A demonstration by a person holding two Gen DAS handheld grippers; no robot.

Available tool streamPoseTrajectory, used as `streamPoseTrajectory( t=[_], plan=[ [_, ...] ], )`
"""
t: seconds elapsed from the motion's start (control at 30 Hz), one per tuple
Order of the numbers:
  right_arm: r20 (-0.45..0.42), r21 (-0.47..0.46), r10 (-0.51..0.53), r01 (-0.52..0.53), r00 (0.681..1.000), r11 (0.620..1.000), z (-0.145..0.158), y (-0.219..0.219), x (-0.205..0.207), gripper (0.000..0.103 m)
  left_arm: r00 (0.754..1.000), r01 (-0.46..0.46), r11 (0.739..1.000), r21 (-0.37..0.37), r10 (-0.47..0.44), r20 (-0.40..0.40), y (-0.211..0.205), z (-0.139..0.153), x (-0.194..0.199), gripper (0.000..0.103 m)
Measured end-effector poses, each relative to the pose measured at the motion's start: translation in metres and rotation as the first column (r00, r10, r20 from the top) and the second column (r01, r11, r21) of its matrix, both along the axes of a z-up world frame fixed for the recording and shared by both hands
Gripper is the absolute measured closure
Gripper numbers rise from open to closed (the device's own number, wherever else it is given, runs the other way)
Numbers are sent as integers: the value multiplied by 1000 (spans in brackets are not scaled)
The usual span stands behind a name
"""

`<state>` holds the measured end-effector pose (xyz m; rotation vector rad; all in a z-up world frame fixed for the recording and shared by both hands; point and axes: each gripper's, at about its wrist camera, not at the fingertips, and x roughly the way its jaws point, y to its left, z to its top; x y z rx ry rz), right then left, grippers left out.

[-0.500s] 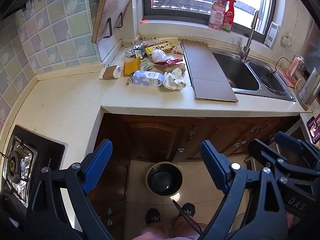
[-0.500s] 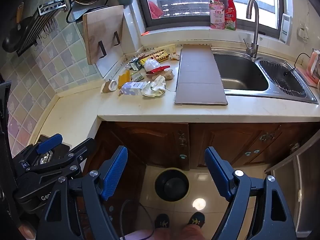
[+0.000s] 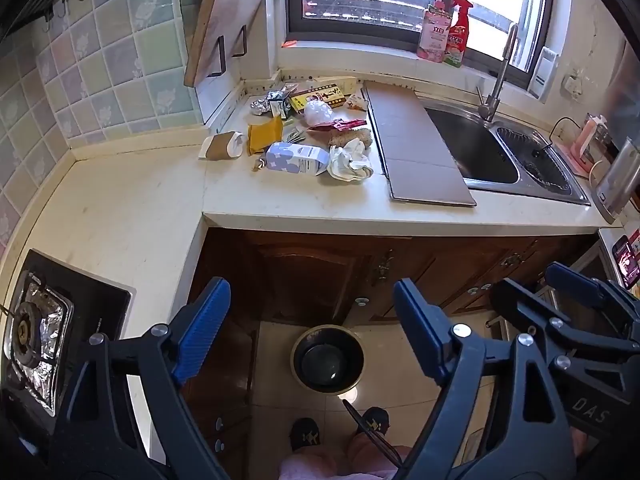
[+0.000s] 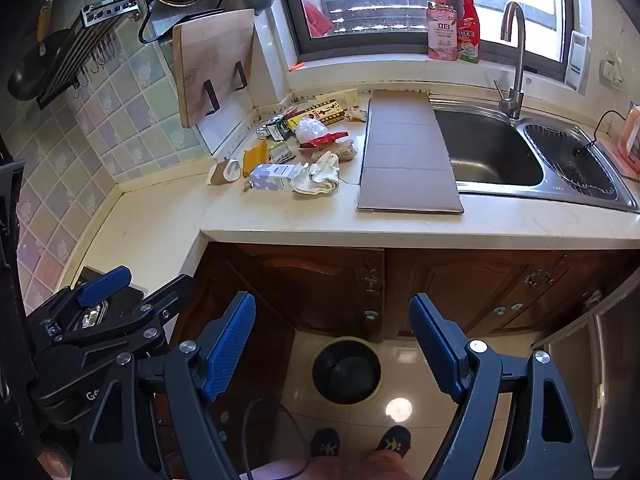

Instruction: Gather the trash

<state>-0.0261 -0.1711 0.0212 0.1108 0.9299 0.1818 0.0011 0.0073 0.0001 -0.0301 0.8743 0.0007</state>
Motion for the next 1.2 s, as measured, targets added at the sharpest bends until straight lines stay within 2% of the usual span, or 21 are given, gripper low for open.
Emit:
streamPoseTrajectory(
  t=[0.13, 1.2],
  plan=[
    [3, -1, -2, 2, 1000, 1000, 1, 3, 1, 22, 1000, 3, 1000, -1, -3, 9, -1, 2, -2, 26],
    [4, -5, 8, -8, 1000, 1000, 3, 17, 6, 22, 1000, -11, 1000, 6, 11, 29, 1, 9, -1, 26]
  ],
)
